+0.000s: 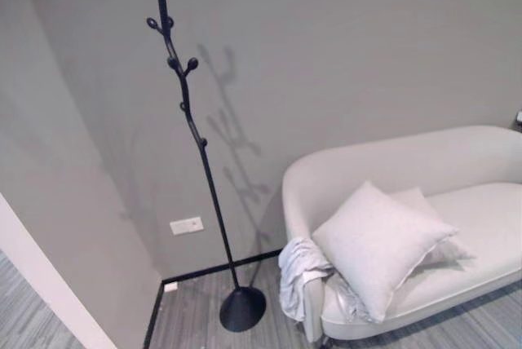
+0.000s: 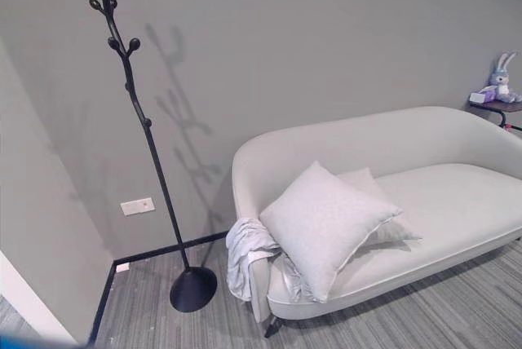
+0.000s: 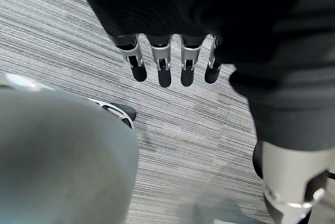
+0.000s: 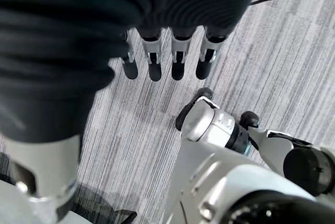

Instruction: Hang the clothes on the sofa on the clothes rack.

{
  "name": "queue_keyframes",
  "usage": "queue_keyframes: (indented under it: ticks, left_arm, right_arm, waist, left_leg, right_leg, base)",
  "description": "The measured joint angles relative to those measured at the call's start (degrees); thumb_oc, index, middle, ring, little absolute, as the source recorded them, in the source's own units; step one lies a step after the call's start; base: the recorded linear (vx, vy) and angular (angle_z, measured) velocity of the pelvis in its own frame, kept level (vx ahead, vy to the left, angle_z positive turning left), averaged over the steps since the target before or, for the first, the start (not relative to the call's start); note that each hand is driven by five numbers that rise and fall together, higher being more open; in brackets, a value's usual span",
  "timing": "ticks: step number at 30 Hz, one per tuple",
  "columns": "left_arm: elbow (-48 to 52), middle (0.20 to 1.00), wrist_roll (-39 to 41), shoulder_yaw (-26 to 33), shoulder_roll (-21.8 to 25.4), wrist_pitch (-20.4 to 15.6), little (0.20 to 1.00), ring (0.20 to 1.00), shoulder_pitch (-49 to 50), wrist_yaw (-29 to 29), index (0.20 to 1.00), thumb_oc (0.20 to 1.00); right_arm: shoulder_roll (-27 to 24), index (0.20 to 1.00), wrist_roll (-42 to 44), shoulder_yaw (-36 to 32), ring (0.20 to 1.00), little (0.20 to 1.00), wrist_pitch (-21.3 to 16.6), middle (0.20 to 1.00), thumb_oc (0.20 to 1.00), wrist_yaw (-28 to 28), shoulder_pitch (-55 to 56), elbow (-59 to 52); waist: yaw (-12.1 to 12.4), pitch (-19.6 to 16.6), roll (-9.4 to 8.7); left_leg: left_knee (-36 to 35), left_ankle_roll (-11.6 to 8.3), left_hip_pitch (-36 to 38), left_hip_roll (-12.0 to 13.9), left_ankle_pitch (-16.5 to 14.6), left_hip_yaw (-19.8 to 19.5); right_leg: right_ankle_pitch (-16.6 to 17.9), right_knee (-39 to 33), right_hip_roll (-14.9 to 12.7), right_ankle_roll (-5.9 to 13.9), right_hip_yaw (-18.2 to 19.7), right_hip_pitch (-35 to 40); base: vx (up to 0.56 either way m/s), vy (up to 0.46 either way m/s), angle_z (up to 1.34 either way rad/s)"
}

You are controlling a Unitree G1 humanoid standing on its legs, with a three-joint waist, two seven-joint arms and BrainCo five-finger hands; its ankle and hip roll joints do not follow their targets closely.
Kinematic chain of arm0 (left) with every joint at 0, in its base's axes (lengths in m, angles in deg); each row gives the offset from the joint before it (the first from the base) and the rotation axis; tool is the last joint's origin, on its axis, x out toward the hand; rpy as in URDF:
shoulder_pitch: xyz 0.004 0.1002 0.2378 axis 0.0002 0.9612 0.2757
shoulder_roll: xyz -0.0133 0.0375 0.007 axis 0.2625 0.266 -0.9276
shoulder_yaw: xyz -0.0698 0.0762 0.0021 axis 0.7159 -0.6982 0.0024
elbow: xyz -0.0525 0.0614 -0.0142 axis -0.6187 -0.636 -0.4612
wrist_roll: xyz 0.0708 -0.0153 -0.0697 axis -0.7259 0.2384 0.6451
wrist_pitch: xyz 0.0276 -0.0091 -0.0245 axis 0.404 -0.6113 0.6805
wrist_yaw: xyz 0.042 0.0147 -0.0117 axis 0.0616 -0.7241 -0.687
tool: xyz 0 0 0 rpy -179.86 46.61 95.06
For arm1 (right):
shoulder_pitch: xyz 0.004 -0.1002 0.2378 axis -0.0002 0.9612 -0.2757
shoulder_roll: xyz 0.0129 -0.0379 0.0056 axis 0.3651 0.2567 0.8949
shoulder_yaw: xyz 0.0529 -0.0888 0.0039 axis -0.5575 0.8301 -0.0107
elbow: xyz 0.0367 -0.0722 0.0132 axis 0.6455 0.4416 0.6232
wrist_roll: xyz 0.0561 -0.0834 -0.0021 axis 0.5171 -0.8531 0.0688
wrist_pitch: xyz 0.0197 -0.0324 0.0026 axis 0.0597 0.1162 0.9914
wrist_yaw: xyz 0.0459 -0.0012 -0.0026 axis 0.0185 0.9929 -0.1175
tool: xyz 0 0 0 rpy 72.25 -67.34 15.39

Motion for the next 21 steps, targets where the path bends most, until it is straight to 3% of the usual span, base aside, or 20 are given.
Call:
queue_keyframes:
  ticks: [21]
  left_arm:
    - [0.21, 1.0, -2.91, -0.08, 0.12, -0.04, 1.0, 1.0, -0.17, -0.09, 1.0, 1.0]
  right_arm:
    - [0.01, 1.0, -4.1, 1.22, 1.0, 1.0, -0.11, 1.0, 1.0, -0.02, -0.42, -1.61]
  waist:
    - [-0.03, -0.14, 0.15]
  left_leg:
    - [0.04, -0.17, 0.04, 0.31, 0.12, 0.0]
  right_leg:
    - [0.01, -0.06, 0.39, -0.18, -0.01, 0.01]
  base:
    - [0.0, 0.0, 0.0]
